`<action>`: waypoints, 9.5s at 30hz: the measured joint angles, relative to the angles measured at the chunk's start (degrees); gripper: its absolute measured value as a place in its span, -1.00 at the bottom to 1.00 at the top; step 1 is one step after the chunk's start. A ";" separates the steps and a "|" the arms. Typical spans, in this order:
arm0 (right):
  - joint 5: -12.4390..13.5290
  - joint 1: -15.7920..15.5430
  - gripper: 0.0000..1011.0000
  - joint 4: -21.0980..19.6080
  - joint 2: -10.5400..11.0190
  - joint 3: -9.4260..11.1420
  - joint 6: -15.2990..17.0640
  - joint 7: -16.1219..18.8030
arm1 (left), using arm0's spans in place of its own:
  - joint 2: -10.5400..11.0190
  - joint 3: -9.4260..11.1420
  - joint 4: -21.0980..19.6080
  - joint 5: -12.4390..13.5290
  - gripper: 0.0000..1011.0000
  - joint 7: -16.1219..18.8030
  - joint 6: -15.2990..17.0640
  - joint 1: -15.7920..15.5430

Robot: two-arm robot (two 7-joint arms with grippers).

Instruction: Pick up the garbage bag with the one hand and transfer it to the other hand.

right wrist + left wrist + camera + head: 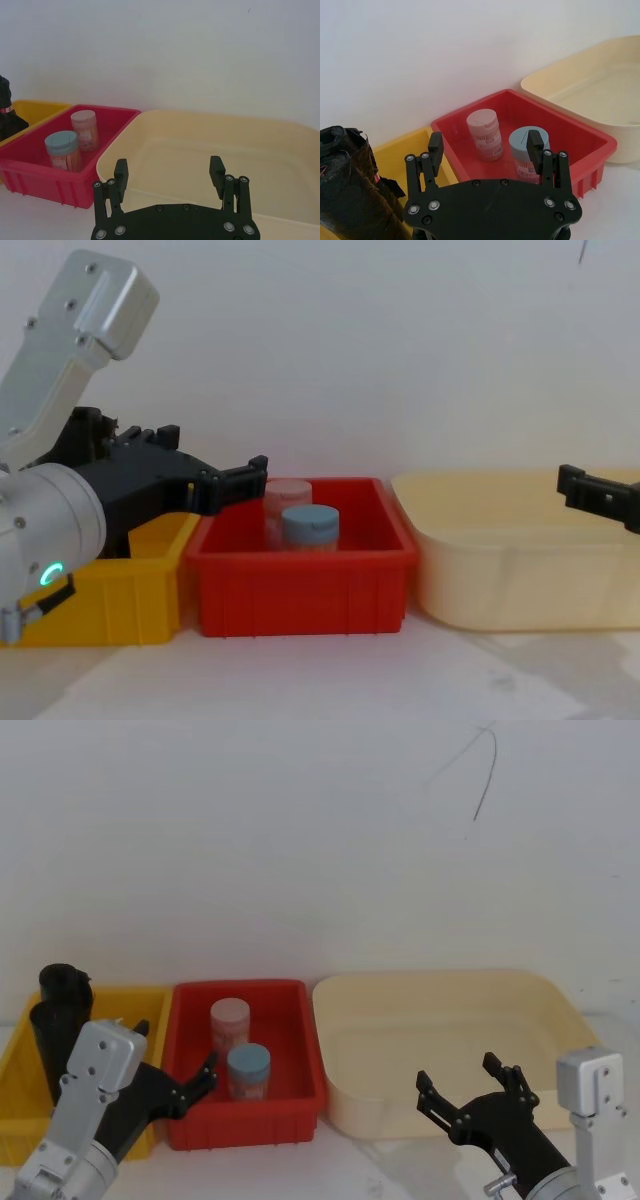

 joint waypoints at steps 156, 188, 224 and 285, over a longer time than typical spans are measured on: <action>-5.41 33.61 0.98 24.74 -17.71 -12.26 24.77 8.12 | 5.15 -16.87 5.56 -17.15 0.98 -16.70 10.85 -2.46; -4.75 33.37 0.98 25.24 -17.03 -11.40 25.66 11.04 | 5.60 -12.21 11.78 -16.25 0.12 -21.44 11.53 -8.76; -6.00 35.26 0.98 30.56 -17.95 -13.68 28.41 13.29 | 5.62 -11.84 12.28 -16.20 0.07 -21.84 11.58 -9.27; -7.77 35.77 0.29 34.54 -18.58 -13.69 26.49 13.37 | 5.67 -11.81 12.17 -16.20 0.07 -21.73 11.61 -9.25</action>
